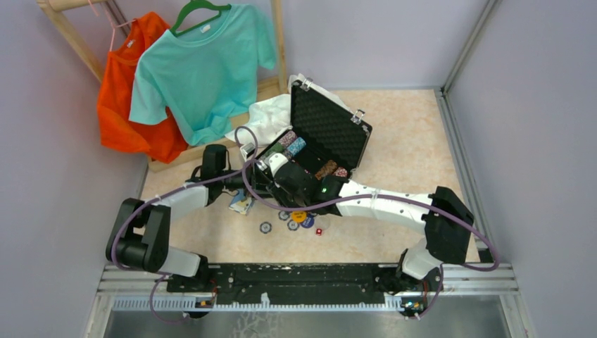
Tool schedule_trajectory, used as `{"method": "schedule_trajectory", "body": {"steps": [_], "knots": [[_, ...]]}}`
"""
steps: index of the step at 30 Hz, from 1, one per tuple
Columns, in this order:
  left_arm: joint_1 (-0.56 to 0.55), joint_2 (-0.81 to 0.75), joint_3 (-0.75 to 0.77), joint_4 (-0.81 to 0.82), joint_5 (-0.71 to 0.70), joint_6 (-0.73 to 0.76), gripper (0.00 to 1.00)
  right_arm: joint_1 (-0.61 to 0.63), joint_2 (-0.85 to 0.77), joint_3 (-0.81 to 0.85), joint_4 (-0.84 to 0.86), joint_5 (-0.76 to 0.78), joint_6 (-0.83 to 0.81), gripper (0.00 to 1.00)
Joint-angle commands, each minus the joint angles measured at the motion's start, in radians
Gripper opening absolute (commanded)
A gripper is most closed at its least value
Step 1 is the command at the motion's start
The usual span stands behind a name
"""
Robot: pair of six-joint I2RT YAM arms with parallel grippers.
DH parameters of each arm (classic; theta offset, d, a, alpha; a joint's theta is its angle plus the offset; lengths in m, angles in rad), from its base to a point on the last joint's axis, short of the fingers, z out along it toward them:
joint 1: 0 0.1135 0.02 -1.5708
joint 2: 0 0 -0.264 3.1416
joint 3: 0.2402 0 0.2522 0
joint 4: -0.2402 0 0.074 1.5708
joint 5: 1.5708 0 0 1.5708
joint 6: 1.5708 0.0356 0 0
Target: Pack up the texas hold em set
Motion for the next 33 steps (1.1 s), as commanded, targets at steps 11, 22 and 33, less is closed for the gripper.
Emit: {"method": "schedule_trajectory", "body": {"steps": [11, 22, 33], "knots": [[-0.025, 0.018, 0.022, 0.033, 0.023, 0.009, 0.45, 0.009, -0.043, 0.008, 0.059, -0.011, 0.001, 0.32], [-0.042, 0.022, 0.024, 0.033, 0.028, 0.011, 0.31, 0.010, -0.034, 0.004, 0.065, -0.006, 0.004, 0.32], [-0.056, 0.029, 0.019, 0.036, 0.031, 0.014, 0.25, 0.010, -0.033, 0.008, 0.065, -0.003, 0.004, 0.32]]}}
